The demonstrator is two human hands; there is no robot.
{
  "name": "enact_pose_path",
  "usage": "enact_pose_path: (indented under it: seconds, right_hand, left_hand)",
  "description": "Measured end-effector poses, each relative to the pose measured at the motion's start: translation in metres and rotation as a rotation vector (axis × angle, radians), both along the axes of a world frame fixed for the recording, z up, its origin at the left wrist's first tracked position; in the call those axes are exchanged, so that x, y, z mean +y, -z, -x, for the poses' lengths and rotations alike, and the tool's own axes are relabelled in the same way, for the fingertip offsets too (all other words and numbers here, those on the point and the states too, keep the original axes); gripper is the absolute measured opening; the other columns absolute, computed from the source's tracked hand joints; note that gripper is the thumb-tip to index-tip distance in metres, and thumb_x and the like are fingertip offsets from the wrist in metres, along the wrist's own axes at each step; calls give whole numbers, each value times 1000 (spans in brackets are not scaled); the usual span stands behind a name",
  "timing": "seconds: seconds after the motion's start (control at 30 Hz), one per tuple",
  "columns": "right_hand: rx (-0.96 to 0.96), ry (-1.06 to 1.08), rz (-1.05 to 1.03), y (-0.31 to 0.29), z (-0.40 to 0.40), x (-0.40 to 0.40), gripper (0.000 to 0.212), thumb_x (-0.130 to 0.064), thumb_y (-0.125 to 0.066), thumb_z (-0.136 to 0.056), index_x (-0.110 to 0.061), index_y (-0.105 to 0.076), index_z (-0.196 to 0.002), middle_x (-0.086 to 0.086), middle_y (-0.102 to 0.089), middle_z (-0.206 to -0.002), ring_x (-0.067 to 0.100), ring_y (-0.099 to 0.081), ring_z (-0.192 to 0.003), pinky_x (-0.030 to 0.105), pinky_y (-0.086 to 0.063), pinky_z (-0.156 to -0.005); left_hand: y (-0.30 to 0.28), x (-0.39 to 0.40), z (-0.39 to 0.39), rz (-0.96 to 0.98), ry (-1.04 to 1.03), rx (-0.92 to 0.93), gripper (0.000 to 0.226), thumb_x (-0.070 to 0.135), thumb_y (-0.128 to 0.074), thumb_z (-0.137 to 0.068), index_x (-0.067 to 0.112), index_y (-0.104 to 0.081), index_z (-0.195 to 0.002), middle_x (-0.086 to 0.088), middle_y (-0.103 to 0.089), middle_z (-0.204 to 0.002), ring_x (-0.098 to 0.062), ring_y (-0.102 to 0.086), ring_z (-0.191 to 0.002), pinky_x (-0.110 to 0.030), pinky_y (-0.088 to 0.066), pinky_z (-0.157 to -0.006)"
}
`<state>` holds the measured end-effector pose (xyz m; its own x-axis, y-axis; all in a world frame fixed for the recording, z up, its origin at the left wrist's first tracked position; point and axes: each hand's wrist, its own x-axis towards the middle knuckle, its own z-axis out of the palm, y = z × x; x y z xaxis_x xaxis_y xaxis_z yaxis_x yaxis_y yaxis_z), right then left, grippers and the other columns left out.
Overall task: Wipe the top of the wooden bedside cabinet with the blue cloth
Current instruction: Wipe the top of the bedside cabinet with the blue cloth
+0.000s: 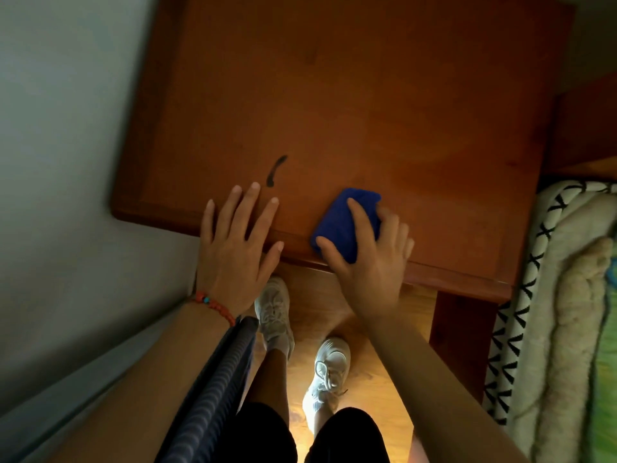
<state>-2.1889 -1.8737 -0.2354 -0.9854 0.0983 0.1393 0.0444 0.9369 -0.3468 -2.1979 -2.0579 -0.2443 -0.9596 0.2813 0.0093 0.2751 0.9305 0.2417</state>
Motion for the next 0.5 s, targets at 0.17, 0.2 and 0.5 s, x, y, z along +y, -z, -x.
enact_pose_path:
  seconds: [0.17,0.2,0.5]
  right_hand:
    - [4,15,-16,-2,73,7,61,-60,-50,-79,-15,-56,-121,19,-56,-112,33,-50,-94,42,-40,-74]
    - [8,62,-5,-1,85,7,62,-59,-50,-79,-15,-55,-122,19,-55,-114,35,-51,-95,43,-40,-75]
    - [-22,55,-8,-1,29,2,60,-62,-46,-80,-18,-52,-120,14,-50,-111,24,-40,-88,36,-38,-70]
  left_hand:
    - [-3,10,5,-41,-55,-2,53,40,-38,-90,14,-39,-135,-21,-38,-142,-35,-27,-131,-56,-16,-105]
    - [-4,13,9,-49,-35,5,52,40,-38,-90,14,-39,-136,-21,-37,-142,-36,-27,-131,-56,-17,-105]
    - [-2,10,72,-7,-7,-25,53,39,-38,-90,13,-43,-135,-20,-37,-142,-37,-30,-131,-55,-18,-105]
